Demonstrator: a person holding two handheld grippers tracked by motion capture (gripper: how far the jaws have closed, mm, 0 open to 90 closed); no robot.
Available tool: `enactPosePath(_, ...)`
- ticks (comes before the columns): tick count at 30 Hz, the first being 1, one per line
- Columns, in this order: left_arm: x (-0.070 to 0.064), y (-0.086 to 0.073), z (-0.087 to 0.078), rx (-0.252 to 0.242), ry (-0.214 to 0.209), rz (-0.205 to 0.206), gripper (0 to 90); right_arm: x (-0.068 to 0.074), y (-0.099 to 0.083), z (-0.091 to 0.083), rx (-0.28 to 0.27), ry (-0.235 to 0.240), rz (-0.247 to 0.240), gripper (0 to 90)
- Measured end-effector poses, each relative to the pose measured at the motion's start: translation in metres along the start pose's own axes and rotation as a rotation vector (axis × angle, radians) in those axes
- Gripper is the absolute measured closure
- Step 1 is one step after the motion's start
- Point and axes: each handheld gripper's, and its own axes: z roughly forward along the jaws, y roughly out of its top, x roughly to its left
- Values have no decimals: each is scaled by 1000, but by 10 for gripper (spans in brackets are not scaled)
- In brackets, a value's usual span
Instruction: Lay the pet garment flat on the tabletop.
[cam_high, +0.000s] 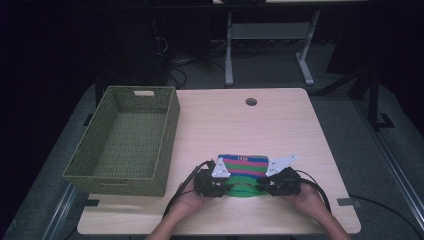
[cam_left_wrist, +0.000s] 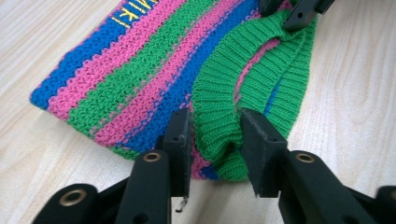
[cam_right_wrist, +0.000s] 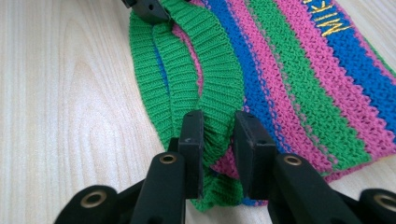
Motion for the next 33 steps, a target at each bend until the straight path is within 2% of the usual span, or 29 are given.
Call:
enactPosePath(13, 1, 2, -3, -1, 4, 15, 814, -3, 0, -2, -7, 30, 48, 828)
enactPosePath(24, -4, 2, -9, 2, -11, 31, 835, -1, 1, -5, -5, 64, 63, 843)
enactPosePath(25, -4, 2, -10, 0, -13, 34, 835, 0, 1, -5, -11, 73, 78, 843)
enactPosePath(26, -5, 2, -11, 0, -15, 33, 836, 0, 1, -6, -10, 67, 65, 843)
enactPosePath(28, -5, 3, -13, -9, -23, 27, 837, 2, 2, -8, -13, 75, 78, 844)
enactPosePath(33, -5, 1, -19, -14, -45, 19, 837, 5, 3, -12, -30, 85, 65, 844)
